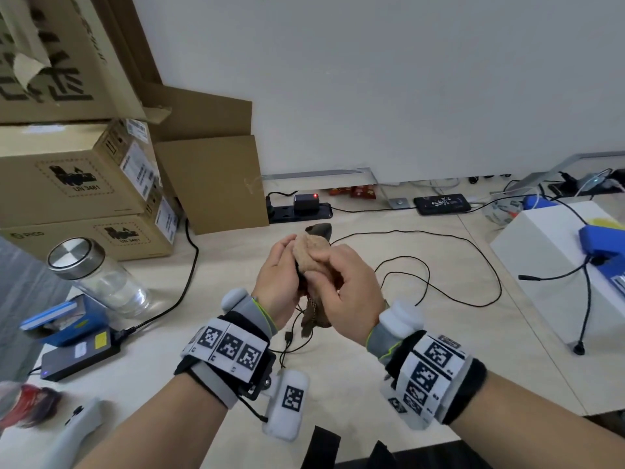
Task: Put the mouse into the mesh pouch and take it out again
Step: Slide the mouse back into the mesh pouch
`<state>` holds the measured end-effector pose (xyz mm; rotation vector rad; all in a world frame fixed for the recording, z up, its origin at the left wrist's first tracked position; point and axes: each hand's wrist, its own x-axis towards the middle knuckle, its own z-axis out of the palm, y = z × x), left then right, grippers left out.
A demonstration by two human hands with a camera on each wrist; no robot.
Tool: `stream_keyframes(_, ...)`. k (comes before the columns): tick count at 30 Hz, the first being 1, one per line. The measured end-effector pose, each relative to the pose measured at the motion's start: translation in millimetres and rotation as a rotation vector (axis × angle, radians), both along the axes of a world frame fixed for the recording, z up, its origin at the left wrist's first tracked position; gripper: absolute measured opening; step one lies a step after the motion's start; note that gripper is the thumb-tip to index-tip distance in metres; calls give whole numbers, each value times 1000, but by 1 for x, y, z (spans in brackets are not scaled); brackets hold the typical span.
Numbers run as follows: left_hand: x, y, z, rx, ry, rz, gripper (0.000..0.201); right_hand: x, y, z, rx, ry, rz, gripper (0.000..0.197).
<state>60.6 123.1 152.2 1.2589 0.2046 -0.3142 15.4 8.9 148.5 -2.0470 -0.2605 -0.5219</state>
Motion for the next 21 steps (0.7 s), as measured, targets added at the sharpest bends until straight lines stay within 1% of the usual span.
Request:
stream_keyframes(1,0,1,1,12,-6,-10,33,3,-4,1,-28,-18,29,23)
stream_keyframes(2,-1,2,1,31,-13,-19,34,9,-9,1,-31,-15,18,23)
stream_keyframes(5,-5,3,2,4,-9,-63,34,27,-22,2,126,111,-176,13)
stream_keyframes(7,-7,4,4,-6,16,-100,34,29,-19,1,182,144,-234,10)
stream_keyframes(9,-8,6,3,5,10,-151,38,22,-9,4,165,93,-191,13)
stream_keyframes(11,-10,8,2,80,-68,-225,50,15,-1,9,143,27,-107,18)
stream_keyframes(13,-11,9,1,119,-102,-225,54,15,2,14,139,15,-55,20)
stream_keyframes(14,-11,9,1,97,-80,-189,53,19,0,15,143,28,-62,21)
stream_keyframes(16,-10,12,3,-4,-8,-133,49,29,-8,16,156,58,-143,18)
stream_keyframes(18,-10,13,5,-77,56,-144,49,39,-20,16,130,81,-231,15)
stream_keyframes(19,-11,12,6,-98,75,-157,51,41,-24,16,103,93,-245,14)
stream_keyframes(21,-10,11,6,-136,101,-150,54,34,-20,18,42,119,-201,15)
